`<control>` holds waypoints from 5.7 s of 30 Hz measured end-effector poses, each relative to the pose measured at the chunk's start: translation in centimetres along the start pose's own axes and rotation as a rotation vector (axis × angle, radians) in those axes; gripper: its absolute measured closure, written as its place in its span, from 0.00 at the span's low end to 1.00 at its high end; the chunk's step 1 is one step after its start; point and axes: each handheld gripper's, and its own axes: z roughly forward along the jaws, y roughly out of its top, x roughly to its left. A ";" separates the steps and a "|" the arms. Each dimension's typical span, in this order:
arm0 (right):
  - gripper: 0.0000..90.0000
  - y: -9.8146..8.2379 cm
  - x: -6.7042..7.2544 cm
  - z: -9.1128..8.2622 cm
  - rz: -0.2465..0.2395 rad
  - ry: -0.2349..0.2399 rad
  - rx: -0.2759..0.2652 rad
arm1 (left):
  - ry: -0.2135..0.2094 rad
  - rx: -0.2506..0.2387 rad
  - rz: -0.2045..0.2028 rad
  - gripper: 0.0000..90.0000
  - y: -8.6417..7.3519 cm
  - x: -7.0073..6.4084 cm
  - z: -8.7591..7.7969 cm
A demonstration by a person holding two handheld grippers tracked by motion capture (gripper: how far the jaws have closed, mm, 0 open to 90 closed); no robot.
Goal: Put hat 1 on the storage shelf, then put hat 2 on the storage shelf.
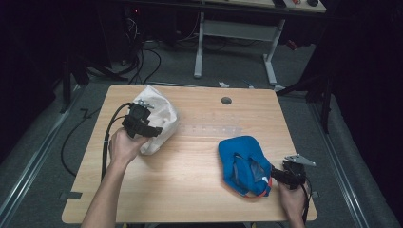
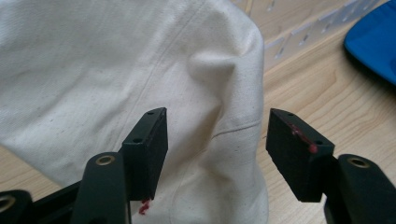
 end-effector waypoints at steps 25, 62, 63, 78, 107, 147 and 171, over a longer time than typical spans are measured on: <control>0.44 0.0 0.0 0.0 -0.012 0.002 -0.003 | -0.069 -0.267 -0.116 0.32 -10.5 -1.6 -1.0; 0.46 0.9 -0.2 -1.6 -0.015 0.024 -0.066 | 0.014 -0.190 -0.048 0.32 -14.9 -5.8 6.6; 0.46 1.1 -0.2 -1.9 -0.022 0.035 -0.083 | 0.018 -0.186 -0.045 0.32 -14.9 -5.8 6.6; 0.46 4.2 1.8 -1.5 -0.055 0.194 -0.118 | 0.044 -0.171 -0.015 0.29 -14.7 -6.3 6.8; 0.82 2.9 3.3 3.0 -0.091 0.316 0.003 | 0.051 -0.171 -0.014 0.28 -14.8 -6.5 6.8; 0.96 3.7 3.4 -0.9 0.024 0.465 -0.095 | 0.055 -0.168 -0.016 0.26 -14.8 -6.8 6.8; 0.97 7.5 5.5 -1.7 0.014 0.555 -0.112 | 0.029 -0.235 0.155 0.26 -12.2 -11.0 6.3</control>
